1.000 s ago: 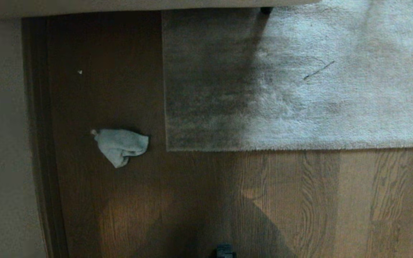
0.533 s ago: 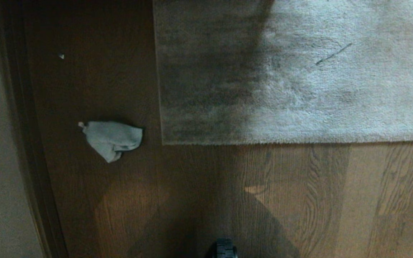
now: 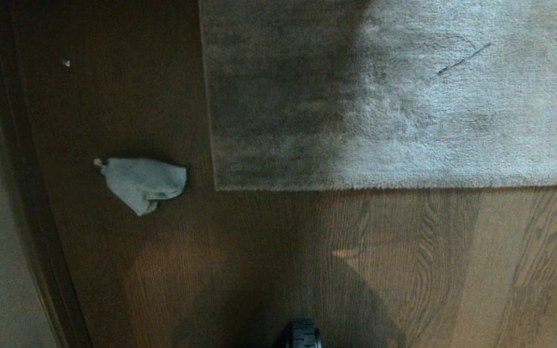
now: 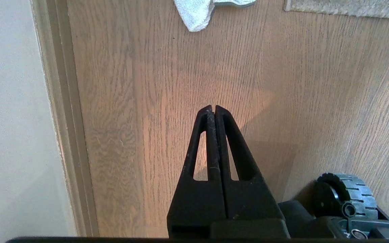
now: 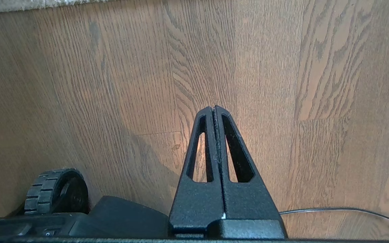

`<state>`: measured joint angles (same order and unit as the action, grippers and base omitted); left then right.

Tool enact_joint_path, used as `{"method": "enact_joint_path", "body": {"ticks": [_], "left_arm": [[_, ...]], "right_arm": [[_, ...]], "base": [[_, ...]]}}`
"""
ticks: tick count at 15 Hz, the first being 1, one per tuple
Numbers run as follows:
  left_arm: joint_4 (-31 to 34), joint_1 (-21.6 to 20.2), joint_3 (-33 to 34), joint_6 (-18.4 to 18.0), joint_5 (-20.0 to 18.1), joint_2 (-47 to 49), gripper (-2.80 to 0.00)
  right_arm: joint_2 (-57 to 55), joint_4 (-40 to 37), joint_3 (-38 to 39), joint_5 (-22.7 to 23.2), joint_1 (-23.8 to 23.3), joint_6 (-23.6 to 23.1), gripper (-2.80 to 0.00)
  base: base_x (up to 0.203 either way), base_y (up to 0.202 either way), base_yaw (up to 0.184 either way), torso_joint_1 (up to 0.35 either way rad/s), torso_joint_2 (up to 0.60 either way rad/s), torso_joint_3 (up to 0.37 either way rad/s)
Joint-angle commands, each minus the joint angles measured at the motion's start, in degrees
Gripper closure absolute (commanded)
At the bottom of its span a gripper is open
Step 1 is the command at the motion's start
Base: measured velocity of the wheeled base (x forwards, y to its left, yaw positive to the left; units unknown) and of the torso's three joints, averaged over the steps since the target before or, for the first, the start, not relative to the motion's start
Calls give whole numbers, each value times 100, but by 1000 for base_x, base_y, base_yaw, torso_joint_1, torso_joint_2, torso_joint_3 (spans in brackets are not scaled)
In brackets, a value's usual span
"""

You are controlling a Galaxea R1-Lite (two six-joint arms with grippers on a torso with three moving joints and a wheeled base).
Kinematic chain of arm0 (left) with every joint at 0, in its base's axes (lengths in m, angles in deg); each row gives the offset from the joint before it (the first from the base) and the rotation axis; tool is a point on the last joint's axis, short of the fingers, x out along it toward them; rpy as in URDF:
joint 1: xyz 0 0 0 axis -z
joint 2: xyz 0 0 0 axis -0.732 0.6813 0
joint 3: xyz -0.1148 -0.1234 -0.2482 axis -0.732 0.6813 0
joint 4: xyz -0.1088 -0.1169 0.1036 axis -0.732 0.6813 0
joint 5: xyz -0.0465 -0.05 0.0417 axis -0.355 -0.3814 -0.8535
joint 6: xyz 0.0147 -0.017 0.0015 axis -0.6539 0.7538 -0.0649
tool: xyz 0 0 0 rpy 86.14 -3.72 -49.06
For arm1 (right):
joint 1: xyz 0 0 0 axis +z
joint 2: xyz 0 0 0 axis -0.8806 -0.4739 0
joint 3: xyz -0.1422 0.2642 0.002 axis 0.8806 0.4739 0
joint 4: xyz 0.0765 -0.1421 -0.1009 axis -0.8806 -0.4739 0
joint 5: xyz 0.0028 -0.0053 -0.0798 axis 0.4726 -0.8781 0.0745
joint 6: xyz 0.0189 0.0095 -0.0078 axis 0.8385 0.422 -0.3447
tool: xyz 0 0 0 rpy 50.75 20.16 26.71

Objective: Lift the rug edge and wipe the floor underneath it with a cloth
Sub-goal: Pick up the rag

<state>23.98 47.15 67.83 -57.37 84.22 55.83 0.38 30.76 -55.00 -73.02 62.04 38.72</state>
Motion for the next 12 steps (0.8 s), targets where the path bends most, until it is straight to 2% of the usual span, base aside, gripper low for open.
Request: {"method": "enact_joint_path", "body": {"ticks": [1, 10, 12], "left_arm": [[0, -1, 0, 7, 3, 0, 0], [35, -1, -9, -2, 12, 0, 0], [331, -1, -107, -20, 15, 0, 0]], "right_arm": [[0, 4, 0, -1, 2, 2, 0], [0, 4, 0, -1, 2, 2, 0], [0, 4, 0, -1, 2, 2, 0]], "base": [[0, 0, 0, 0, 0, 0], [0, 0, 0, 0, 0, 0], [0, 0, 0, 0, 0, 0]]}}
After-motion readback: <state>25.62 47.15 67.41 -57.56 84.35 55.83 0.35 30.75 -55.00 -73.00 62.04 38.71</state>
